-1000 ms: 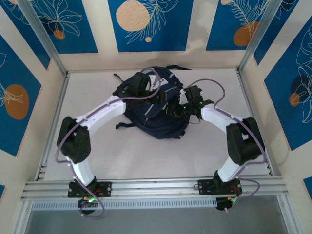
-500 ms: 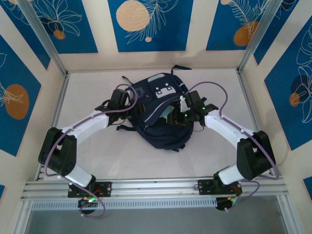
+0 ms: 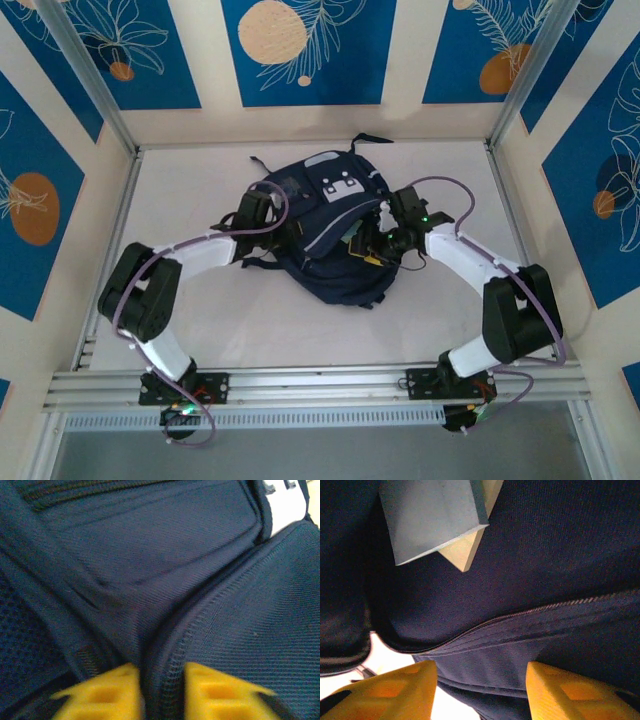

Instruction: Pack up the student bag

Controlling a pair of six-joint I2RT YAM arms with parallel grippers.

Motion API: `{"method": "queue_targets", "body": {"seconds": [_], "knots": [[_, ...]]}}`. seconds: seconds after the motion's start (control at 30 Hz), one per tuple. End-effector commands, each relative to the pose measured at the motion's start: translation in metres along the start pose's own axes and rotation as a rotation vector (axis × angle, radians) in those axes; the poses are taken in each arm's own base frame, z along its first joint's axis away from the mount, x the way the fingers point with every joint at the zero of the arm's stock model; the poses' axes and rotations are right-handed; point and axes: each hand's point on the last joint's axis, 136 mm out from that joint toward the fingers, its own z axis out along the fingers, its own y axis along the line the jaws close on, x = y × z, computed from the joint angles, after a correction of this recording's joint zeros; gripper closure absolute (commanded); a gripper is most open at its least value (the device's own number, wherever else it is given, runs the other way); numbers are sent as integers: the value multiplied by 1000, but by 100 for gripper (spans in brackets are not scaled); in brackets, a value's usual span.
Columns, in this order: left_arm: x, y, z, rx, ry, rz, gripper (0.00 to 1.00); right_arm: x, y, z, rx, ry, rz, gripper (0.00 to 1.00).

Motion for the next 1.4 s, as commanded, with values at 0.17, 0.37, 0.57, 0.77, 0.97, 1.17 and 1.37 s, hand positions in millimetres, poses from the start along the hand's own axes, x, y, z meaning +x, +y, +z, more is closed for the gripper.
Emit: {"method": "queue_targets", "body": {"seconds": [0.17,0.37,0.57,0.77,0.97,1.17,1.37], "knots": [[5,-34,-5,122,-20,32,100,-66,-13,-24,-116,-2,154,51],[-12,-46,0,109,-105,4,100,-75,-29,-38,-49,52,161,48],[-42,-69,15,132,-184,25,100,-54,-85,-71,284,-17,151,45],[-59,-82,18,155,-230,16,100,-45,-81,-113,414,-126,90,44],[-57,-85,16,179,-252,-14,100,-19,-16,-96,298,-142,-26,43],[-50,-87,10,208,-259,-37,100,0,45,-38,133,-170,-42,43],[-42,-93,4,242,-258,-44,100,-2,66,3,120,-271,-27,46]]}}
